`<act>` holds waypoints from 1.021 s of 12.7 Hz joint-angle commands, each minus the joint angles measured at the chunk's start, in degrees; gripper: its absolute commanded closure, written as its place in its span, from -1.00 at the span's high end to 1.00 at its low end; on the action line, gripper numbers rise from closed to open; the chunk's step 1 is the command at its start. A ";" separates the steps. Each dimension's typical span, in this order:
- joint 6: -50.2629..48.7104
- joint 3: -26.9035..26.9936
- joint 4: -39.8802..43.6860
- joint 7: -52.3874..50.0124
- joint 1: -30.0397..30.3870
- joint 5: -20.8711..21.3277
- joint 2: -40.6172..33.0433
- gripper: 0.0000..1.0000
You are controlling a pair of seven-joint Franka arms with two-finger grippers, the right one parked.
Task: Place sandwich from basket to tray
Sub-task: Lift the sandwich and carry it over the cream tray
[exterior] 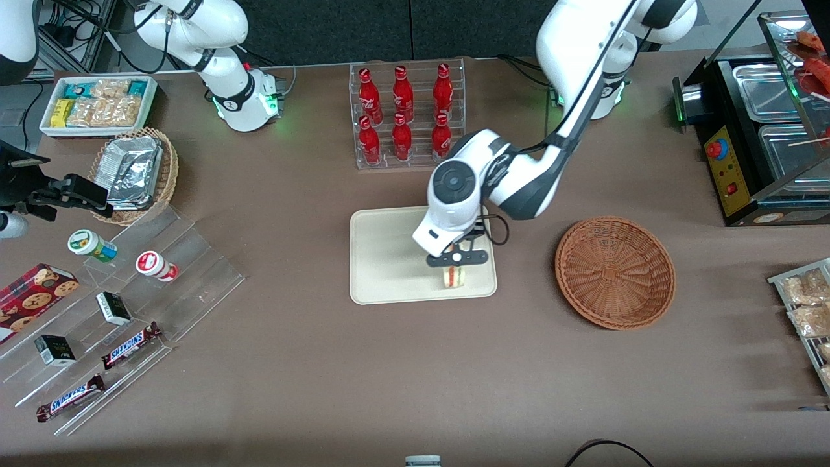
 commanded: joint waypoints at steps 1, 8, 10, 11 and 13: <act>-4.38 0.90 7.54 -2.72 -3.27 -0.47 4.99 -1.00; -3.85 0.99 10.36 -7.05 -6.88 0.06 9.04 -1.00; -3.68 0.99 10.36 -7.31 -7.50 0.15 9.22 -1.00; -3.59 1.07 10.45 -7.31 -7.59 0.15 9.74 -1.00; -2.45 1.16 10.45 -7.31 -8.20 0.32 10.27 -1.00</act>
